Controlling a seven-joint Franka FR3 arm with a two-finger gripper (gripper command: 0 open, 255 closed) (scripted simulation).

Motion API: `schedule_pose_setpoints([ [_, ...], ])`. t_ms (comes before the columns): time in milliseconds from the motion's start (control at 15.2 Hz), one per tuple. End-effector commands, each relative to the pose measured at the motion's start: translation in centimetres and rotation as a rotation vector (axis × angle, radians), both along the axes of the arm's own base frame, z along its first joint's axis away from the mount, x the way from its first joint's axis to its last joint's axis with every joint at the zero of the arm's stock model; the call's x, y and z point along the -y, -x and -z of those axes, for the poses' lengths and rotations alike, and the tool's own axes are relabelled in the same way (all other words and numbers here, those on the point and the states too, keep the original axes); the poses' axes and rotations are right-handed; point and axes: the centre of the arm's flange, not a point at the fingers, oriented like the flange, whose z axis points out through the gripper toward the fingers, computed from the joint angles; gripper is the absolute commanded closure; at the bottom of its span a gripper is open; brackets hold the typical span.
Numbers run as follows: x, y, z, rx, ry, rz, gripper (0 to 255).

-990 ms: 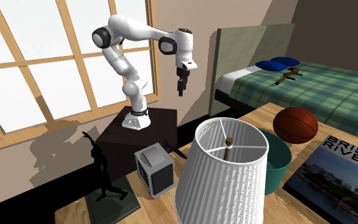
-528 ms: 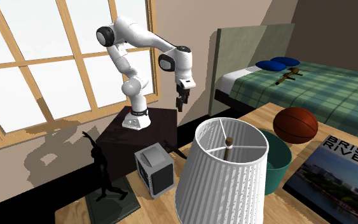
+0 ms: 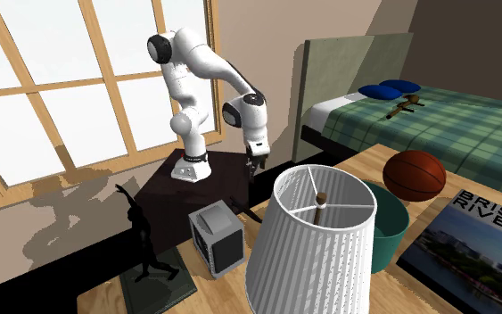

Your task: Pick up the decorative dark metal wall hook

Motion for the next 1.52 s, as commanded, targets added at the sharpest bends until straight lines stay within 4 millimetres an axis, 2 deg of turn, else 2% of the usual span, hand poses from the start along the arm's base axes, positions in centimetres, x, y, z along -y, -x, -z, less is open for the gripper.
schedule_pose_setpoints([
  [0, 1.9, 0.2, 2.2, 0.005, -0.009, 0.044, 0],
  [594, 9.1, 1.4, 11.5, 0.026, -0.056, 0.224, 0],
  [1056, 9.1, 1.4, 15.2, 0.026, -0.056, 0.224, 0],
  [1188, 9.1, 1.4, 15.5, 0.026, -0.056, 0.224, 0],
  [1254, 9.2, 1.3, 15.6, 0.026, -0.056, 0.224, 255],
  [1452, 9.1, 1.4, 15.5, 0.026, -0.056, 0.224, 255],
])
